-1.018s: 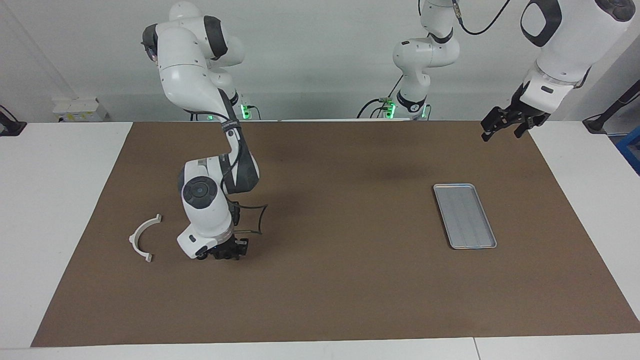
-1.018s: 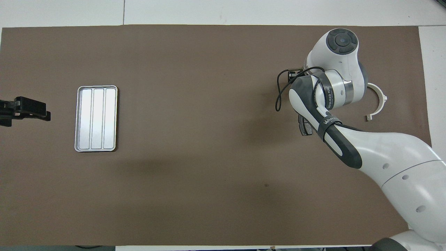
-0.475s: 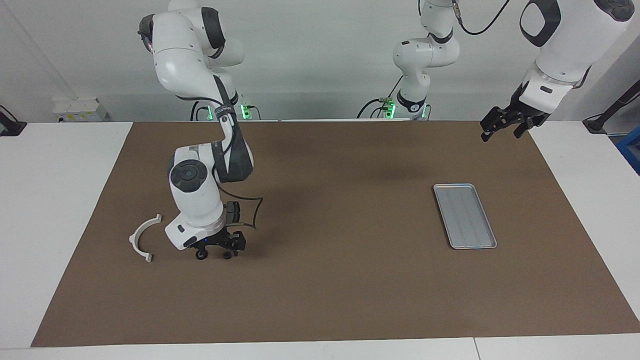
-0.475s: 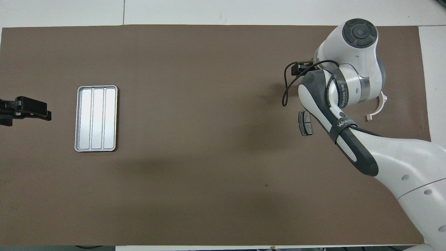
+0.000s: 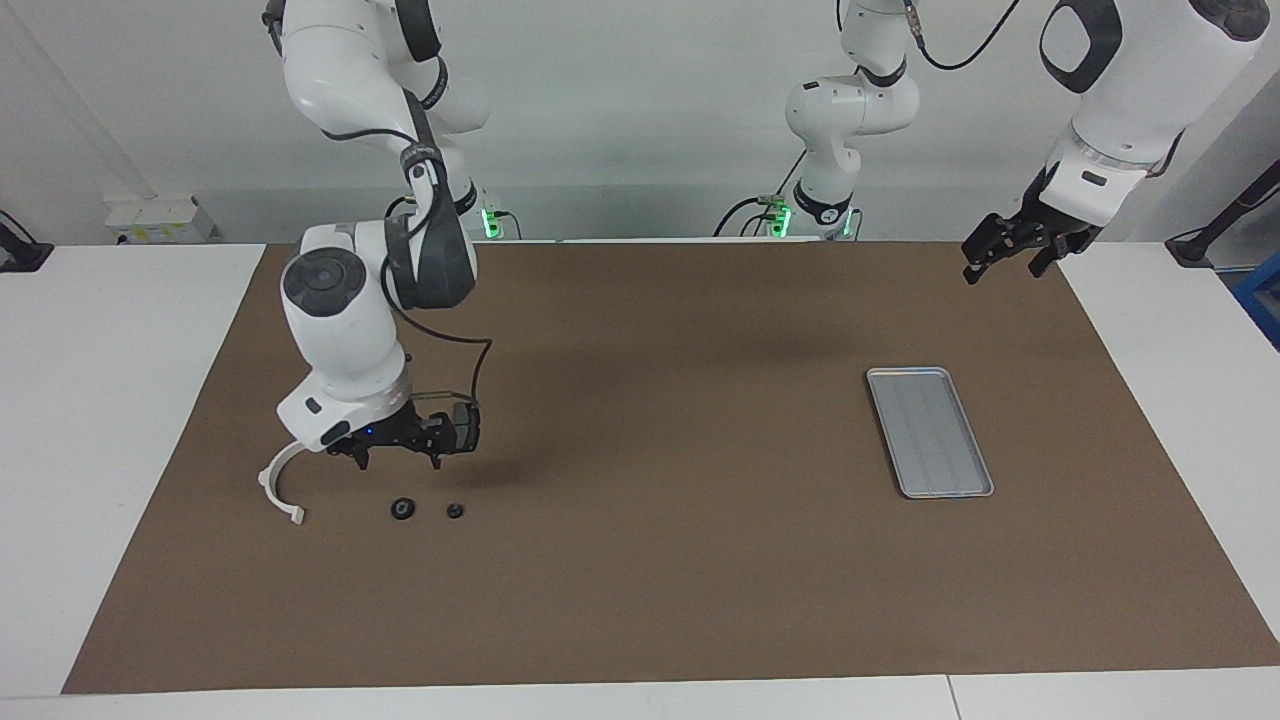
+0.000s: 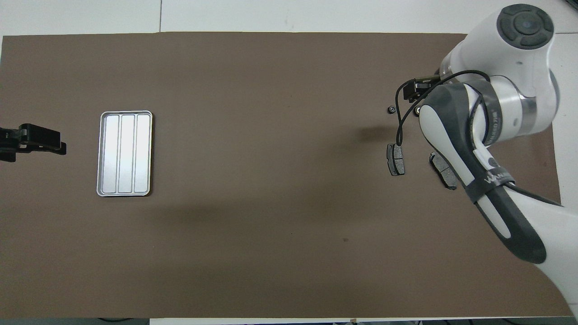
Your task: Place bearing gear from tray to pile
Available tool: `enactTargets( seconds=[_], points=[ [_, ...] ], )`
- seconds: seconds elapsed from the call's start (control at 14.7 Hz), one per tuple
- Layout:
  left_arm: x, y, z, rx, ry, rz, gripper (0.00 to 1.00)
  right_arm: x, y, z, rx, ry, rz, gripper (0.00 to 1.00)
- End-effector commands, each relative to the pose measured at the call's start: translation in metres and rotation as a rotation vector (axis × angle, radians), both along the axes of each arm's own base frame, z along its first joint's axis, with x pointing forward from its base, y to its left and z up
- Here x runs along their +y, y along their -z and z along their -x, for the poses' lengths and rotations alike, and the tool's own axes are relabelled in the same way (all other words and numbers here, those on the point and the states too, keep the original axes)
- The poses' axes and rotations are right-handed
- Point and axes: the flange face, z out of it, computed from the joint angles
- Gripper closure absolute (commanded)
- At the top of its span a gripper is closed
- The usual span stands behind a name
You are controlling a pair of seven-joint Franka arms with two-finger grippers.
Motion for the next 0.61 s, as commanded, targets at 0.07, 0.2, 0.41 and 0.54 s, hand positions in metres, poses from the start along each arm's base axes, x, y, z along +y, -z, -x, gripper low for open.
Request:
enactTargets(
  seconds=[0.07,0.2,0.41,0.54],
  points=[
    [0.000,-0.003,0.004,-0.021,0.010,0.011,0.00,-0.026,-0.075,0.080,0.006,-0.064,-0.084,0.00],
    [-0.001,-0.003,0.004,-0.021,0.011,0.011,0.00,-0.027,-0.115,0.108,0.024,-0.100,-0.074,0.00],
    [-0.002,-0.003,0.004,-0.022,0.011,0.011,0.00,-0.027,-0.157,0.148,0.059,-0.100,-0.064,0.00],
    [-0.001,-0.003,0.004,-0.022,0.008,0.011,0.00,-0.030,-0.177,0.170,0.085,-0.092,-0.059,0.00]
  ],
)
